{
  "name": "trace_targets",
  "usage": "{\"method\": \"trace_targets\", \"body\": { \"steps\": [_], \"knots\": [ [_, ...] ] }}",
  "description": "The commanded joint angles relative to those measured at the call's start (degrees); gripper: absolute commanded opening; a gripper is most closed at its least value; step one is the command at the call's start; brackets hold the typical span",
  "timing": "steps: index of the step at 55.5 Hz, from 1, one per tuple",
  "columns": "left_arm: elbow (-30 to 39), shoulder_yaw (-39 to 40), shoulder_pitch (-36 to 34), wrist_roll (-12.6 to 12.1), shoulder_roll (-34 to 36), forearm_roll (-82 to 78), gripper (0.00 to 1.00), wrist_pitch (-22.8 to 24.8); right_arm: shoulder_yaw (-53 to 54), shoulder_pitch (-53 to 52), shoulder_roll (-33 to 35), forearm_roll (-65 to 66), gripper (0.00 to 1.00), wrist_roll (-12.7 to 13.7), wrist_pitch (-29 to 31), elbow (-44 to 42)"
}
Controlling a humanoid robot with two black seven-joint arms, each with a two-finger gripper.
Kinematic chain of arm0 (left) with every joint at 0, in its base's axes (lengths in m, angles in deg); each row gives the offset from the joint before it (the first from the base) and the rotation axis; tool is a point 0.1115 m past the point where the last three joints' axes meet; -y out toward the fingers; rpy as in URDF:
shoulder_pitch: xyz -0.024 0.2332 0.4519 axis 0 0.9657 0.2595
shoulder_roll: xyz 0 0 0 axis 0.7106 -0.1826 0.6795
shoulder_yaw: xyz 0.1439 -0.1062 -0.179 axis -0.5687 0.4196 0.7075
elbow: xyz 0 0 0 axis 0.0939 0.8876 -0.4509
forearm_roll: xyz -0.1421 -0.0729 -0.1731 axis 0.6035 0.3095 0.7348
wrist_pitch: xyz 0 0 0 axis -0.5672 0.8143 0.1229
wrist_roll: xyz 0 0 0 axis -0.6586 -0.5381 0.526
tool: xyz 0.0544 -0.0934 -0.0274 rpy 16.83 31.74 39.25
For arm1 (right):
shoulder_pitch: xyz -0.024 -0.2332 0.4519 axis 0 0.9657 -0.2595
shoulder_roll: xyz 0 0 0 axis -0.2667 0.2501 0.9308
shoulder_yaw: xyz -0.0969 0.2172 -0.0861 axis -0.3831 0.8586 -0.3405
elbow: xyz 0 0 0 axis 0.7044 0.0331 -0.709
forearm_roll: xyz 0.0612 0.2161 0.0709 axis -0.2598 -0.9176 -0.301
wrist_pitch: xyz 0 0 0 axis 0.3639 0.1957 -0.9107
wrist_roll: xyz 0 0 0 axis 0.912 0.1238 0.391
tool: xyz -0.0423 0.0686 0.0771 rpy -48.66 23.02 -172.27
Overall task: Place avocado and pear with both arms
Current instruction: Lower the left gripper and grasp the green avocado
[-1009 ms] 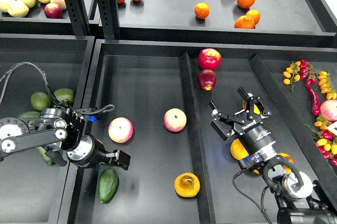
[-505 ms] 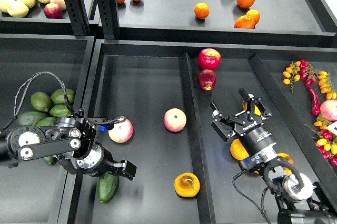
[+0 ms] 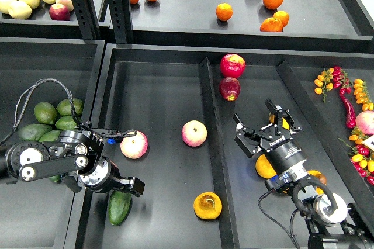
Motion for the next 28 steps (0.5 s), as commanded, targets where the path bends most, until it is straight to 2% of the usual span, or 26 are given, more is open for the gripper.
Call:
{"method": "trace_targets", "body": {
  "steps": [1,28],
  "knots": [
    [0.0,-0.1,0.4,0.0,-0.2,0.1,0.99,0.0,-0.1,0.1,0.0,0.1,1.0,0.0,0.0,-0.1],
    [-0.9,0.1,3.1,0.0,-1.1,0.0,0.96,0.0,-0.2,0.1,0.0,0.0,1.0,0.0,0.0,-0.4]
  ]
}}
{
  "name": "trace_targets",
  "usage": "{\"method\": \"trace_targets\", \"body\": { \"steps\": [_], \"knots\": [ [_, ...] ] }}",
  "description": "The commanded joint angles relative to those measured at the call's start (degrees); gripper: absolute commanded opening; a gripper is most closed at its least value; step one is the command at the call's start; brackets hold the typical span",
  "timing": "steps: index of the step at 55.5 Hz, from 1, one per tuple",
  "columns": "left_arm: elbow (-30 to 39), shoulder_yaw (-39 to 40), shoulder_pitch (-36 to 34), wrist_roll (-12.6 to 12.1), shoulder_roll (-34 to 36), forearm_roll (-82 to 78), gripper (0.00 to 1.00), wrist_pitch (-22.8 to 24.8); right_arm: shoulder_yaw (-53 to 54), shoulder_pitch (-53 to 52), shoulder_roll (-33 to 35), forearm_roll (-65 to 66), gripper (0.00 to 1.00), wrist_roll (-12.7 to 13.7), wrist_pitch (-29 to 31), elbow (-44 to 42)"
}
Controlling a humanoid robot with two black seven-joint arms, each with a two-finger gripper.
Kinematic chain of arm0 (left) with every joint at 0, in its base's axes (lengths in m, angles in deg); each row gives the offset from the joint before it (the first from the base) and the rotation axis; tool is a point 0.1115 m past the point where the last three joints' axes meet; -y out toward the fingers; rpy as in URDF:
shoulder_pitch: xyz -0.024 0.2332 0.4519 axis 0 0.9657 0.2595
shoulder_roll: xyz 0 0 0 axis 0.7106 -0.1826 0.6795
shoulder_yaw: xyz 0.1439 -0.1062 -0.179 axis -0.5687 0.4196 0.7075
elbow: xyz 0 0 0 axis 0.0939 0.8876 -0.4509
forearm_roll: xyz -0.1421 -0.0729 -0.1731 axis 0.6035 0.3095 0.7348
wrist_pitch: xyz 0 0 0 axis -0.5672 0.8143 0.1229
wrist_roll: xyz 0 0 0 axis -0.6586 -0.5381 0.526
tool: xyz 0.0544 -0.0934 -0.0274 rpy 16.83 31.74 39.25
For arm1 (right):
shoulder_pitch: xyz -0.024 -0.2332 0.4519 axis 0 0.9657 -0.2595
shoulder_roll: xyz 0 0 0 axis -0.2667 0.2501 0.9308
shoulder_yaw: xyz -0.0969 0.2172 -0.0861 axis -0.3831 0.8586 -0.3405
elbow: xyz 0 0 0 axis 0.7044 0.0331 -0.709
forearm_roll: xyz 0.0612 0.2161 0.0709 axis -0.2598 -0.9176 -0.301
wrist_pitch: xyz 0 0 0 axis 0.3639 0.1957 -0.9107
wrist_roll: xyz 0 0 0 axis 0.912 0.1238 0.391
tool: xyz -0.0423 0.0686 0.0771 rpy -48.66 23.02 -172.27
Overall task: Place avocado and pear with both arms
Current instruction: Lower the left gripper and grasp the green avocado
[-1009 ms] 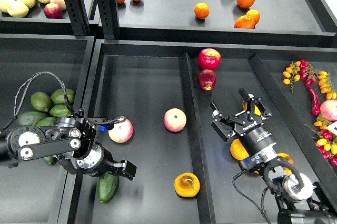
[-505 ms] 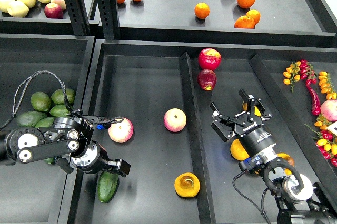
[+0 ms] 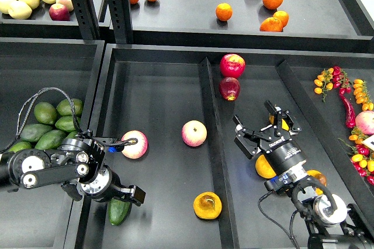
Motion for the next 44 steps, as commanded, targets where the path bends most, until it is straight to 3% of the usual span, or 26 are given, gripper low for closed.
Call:
{"method": "trace_targets", "body": {
  "steps": [1,33,44],
  "knots": [
    [-0.9,0.2,0.4,0.0,-0.3,-0.1,0.96,0.0,0.0,0.0,0.0,0.0,1.0,0.0,0.0,0.0],
    [-4.1,0.5,1.4,0.0,-3.1,-0.2,0.76,0.0,0.0,0.4,0.0,-0.1,1.0,0.0,0.1,0.0],
    [-4.5,1.2,2.5,0.0,-3.2,-0.1,0.55,0.0,0.0,0.5,0.0,-0.1,1.0,0.0,0.4,0.0]
  ]
}}
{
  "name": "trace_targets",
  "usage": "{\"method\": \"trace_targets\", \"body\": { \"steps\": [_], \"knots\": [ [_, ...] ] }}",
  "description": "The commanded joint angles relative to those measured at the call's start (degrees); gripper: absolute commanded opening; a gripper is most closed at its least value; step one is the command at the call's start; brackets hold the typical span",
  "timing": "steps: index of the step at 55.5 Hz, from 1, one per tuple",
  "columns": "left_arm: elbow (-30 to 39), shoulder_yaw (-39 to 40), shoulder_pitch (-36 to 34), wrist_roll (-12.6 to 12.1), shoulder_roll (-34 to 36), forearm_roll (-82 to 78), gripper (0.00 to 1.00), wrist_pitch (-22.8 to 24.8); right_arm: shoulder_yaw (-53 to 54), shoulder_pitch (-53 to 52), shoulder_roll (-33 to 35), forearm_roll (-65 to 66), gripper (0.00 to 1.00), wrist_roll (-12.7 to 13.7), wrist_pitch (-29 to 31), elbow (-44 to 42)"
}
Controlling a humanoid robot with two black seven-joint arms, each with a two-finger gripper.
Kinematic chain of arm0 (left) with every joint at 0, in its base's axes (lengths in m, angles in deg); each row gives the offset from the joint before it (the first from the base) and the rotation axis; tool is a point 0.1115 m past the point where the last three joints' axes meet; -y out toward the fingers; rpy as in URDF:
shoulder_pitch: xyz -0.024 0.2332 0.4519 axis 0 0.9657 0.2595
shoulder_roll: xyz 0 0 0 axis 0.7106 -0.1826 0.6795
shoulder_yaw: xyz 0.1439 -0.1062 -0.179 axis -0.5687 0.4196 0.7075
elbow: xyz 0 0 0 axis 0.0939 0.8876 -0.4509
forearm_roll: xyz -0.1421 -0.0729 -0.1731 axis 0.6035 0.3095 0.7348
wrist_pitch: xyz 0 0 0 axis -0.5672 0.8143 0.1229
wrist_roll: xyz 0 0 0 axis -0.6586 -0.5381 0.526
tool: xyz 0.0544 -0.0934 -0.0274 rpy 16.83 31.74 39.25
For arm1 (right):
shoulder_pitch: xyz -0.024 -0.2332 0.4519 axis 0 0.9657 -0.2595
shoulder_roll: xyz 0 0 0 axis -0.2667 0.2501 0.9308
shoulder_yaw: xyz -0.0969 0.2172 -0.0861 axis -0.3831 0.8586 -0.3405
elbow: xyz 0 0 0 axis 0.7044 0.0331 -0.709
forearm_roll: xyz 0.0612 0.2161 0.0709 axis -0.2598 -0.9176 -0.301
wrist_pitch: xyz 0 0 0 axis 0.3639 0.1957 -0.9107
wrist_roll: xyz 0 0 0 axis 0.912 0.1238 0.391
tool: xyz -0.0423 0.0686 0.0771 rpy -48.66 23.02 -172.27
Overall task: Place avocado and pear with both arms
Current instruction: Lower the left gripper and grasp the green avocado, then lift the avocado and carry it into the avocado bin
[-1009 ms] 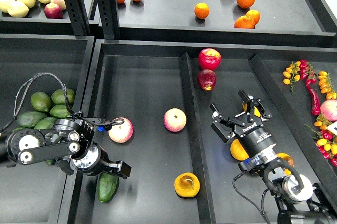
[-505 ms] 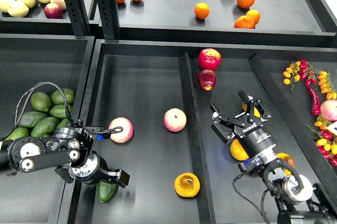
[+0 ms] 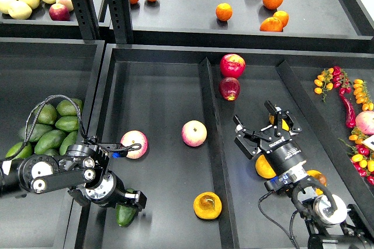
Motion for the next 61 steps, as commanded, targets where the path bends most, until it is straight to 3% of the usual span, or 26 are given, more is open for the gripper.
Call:
{"method": "trace_targets", "body": {
  "steps": [1,10,14,15,22,39,61],
  "knots": [
    [-0.4,0.7,0.8,0.0,-0.1,0.1,0.55,0.0,0.0,0.0,0.0,0.0,1.0,0.0,0.1,0.0],
    [-0.6,1.6,1.5,0.0,0.1,0.6,0.48,0.0,0.0,0.3,0.0,0.0,1.0,0.0,0.1,0.2],
    [-0.6,2.1,1.5,0.0,0.2,0.9,0.41,0.0,0.0,0.4,0.0,0.0,1.0,0.0,0.1,0.3],
    [-0.9,3.3,1.8,0.0,0.2,1.1,0.34,0.0,0.0,0.4,0.0,0.0,1.0,0.0,0.1,0.3],
    [-1.6,4.6,2.2,0.0,0.2,3.5,0.27,0.0,0.0,0.4,0.0,0.0,1.0,0.0,0.1,0.3],
    [-1.6,10.0,-2.2,0.0,1.7,12.7,0.26,0.0,0.0,0.8,0.0,0.0,1.0,0.0,0.6,0.4],
    [-2.6,12.0,-12.2,0.0,13.3,26.5,0.27,0.0,-0.1,0.8,0.0,0.0,1.0,0.0,0.8,0.4]
  ]
}}
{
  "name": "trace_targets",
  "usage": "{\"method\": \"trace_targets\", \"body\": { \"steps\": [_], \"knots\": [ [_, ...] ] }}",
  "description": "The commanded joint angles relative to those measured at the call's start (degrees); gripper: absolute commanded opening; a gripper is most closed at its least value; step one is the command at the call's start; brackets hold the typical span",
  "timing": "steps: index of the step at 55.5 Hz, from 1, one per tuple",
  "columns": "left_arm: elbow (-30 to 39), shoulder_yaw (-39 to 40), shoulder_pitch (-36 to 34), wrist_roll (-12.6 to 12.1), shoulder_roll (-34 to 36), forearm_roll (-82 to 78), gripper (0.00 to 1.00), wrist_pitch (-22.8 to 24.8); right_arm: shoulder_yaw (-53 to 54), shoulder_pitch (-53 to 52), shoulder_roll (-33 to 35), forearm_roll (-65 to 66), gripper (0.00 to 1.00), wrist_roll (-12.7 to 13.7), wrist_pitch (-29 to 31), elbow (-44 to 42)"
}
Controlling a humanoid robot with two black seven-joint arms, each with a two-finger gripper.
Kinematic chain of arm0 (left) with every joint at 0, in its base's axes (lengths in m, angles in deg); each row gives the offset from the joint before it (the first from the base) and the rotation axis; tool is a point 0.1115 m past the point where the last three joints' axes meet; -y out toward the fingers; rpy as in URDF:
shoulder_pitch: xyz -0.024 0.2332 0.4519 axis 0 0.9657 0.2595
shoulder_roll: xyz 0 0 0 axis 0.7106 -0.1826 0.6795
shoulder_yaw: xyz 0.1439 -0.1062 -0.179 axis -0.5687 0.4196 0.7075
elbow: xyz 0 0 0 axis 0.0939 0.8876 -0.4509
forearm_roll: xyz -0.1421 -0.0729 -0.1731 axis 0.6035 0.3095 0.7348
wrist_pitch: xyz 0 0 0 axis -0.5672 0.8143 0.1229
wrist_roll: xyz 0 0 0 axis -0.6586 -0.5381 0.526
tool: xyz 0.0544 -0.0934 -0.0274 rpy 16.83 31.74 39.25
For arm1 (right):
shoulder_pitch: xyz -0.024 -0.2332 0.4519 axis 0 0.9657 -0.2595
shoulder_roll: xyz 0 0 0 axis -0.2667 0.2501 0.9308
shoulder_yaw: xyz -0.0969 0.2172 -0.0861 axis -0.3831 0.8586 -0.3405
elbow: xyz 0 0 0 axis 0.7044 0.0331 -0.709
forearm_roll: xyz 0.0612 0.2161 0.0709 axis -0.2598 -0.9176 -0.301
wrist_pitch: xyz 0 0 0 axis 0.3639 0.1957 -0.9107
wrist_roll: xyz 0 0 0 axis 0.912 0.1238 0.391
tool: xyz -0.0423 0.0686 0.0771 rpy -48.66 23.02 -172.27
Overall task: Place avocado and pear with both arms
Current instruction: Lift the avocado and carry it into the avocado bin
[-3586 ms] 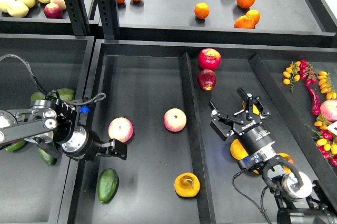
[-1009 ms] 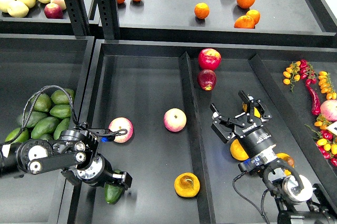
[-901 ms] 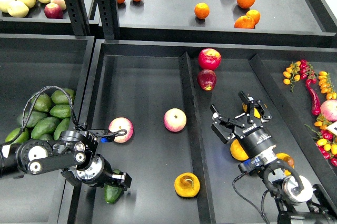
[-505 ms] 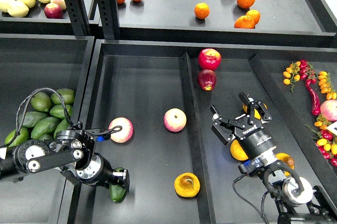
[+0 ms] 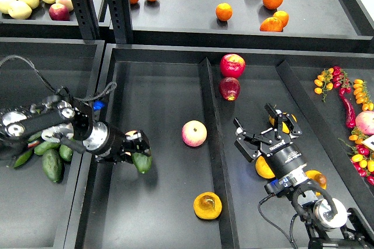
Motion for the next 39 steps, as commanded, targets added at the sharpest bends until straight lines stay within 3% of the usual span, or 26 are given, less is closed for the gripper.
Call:
{"method": "trace_targets", "body": {
  "steps": [1,22,39],
  "knots": [
    [-1.3,-0.3,-2.6,0.0,4.3,2.3,0.27,0.0,0.0,0.0,0.0,0.0,1.0,0.0,0.0,0.0],
    [-3.4,-3.5,-1.2,0.0,15.5,3.6,0.29,0.0,-1.0,0.0,0.0,0.0,1.0,0.0,0.0,-0.4],
    [-4.0,-3.5,5.6,0.0,15.9,2.9,0.3,0.0,-1.0,0.0,0.0,0.0,1.0,0.0,0.0,-0.5]
  ]
}}
